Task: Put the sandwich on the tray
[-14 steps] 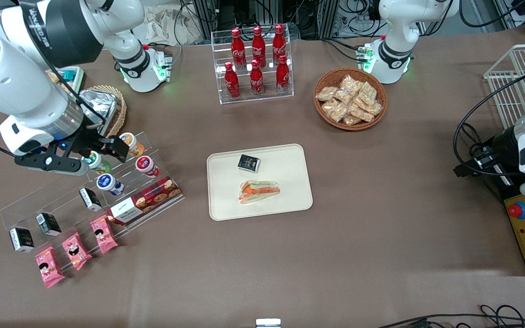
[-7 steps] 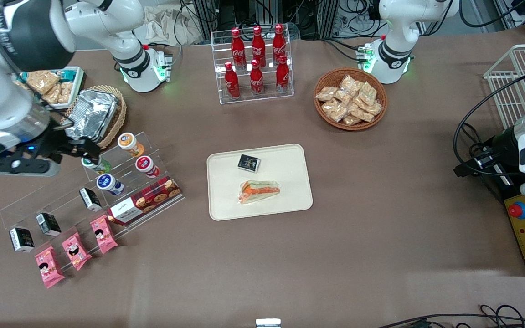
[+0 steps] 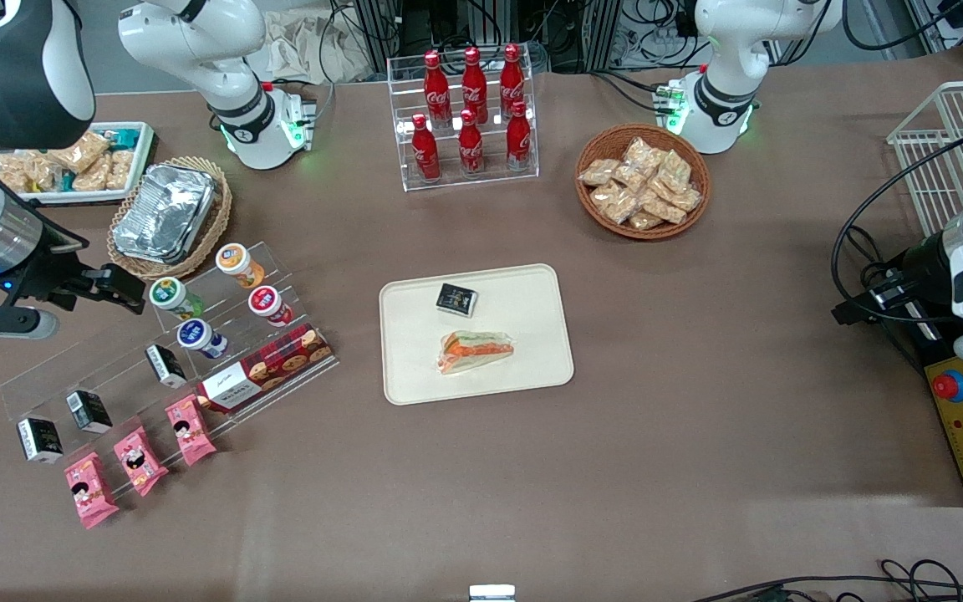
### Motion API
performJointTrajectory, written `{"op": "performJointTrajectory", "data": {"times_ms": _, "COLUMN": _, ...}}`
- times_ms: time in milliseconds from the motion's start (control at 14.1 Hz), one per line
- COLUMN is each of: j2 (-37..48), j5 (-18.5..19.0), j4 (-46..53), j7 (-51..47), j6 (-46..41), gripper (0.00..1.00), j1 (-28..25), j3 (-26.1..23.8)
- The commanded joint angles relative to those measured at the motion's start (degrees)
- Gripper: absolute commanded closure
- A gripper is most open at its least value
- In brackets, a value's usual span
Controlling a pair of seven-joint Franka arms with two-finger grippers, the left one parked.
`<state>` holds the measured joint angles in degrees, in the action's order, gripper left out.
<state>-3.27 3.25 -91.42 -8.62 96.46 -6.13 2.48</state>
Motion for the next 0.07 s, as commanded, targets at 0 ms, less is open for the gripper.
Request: {"op": "performJointTrajectory", "data": {"times_ms": 0, "j2": -1.4, "j5": 1.1, "j4": 2.6, "j7": 1.8, "j6": 0.0, "gripper": 0.03, "j1": 0.2, "j3": -0.1}}
